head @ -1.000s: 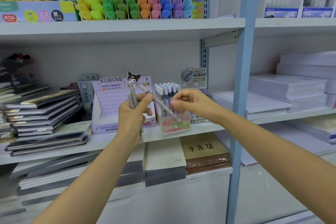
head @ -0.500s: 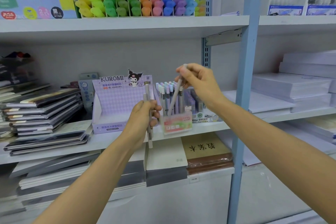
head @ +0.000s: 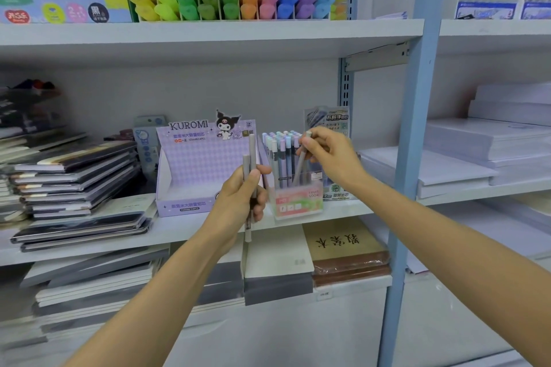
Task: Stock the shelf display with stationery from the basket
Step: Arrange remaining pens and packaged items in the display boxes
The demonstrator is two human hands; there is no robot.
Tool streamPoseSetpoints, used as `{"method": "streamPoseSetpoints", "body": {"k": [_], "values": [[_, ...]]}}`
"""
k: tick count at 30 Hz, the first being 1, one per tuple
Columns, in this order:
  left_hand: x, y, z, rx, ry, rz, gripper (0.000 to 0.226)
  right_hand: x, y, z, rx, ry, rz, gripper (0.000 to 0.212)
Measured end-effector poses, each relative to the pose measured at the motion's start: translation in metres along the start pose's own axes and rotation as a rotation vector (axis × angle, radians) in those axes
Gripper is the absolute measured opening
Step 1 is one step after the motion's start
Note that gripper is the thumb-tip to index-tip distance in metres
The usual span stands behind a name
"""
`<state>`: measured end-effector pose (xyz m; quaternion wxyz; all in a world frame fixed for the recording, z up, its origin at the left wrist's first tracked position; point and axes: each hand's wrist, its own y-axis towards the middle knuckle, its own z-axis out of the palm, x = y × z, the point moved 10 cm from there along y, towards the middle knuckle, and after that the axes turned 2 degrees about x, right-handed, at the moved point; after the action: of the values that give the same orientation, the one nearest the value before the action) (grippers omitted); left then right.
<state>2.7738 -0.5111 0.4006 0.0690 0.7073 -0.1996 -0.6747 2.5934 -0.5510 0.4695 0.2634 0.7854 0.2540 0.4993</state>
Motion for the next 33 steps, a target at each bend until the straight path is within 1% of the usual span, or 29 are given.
{"method": "streamPoseSetpoints", "body": {"k": [3,4,5,8,11,14,16,18,20,22,24,25,26,28,30,33], "values": [[0.008,0.003,0.000,-0.007,-0.047,-0.046,0.025,0.006,0.004,0.009,0.101,-0.063,-0.028,0.015],[0.010,0.004,0.001,-0.009,-0.061,-0.060,0.024,0.008,0.005,0.011,0.112,-0.075,-0.036,0.013],[0.011,0.004,0.001,-0.007,-0.070,-0.070,0.022,0.009,0.005,0.013,0.108,-0.075,-0.041,0.011],[0.012,0.005,0.006,0.019,-0.054,-0.066,0.021,0.015,0.006,0.014,0.052,-0.100,-0.089,0.016],[0.011,0.004,0.009,0.040,-0.039,-0.058,0.026,0.015,0.007,0.016,0.007,-0.210,-0.139,0.014],[0.006,0.001,0.010,0.057,-0.030,-0.038,0.029,0.006,0.008,0.019,-0.007,-0.368,-0.137,0.021],[0.003,0.000,0.011,0.072,-0.019,-0.022,0.030,0.006,0.007,0.018,-0.033,-0.361,-0.125,0.024],[0.002,-0.001,0.012,0.089,-0.005,-0.015,0.030,0.012,0.005,0.013,-0.075,-0.271,-0.129,0.026],[0.002,-0.001,0.015,0.114,0.000,-0.016,0.030,0.016,0.003,0.013,-0.048,-0.060,-0.098,0.029],[0.002,-0.002,0.020,0.153,0.007,-0.016,0.030,0.020,0.002,0.022,0.073,0.184,-0.052,0.029],[0.002,-0.003,0.024,0.182,0.019,-0.016,0.030,0.025,0.001,0.031,0.194,0.300,-0.039,0.021],[0.002,-0.003,0.025,0.186,0.020,-0.021,0.030,0.027,0.001,0.032,0.219,0.336,-0.040,0.015],[0.003,-0.002,0.024,0.180,0.019,-0.029,0.032,0.026,0.001,0.029,0.206,0.369,-0.037,0.012],[0.004,-0.001,0.018,0.142,-0.007,-0.048,0.034,0.020,0.002,0.017,0.104,0.444,-0.009,0.011],[0.003,0.001,0.008,0.069,-0.109,-0.050,0.035,0.011,0.002,0.004,0.009,0.529,0.027,0.011],[-0.005,0.004,-0.008,-0.067,-0.228,0.011,0.039,0.001,-0.002,-0.004,-0.010,0.621,0.089,0.010]]}}
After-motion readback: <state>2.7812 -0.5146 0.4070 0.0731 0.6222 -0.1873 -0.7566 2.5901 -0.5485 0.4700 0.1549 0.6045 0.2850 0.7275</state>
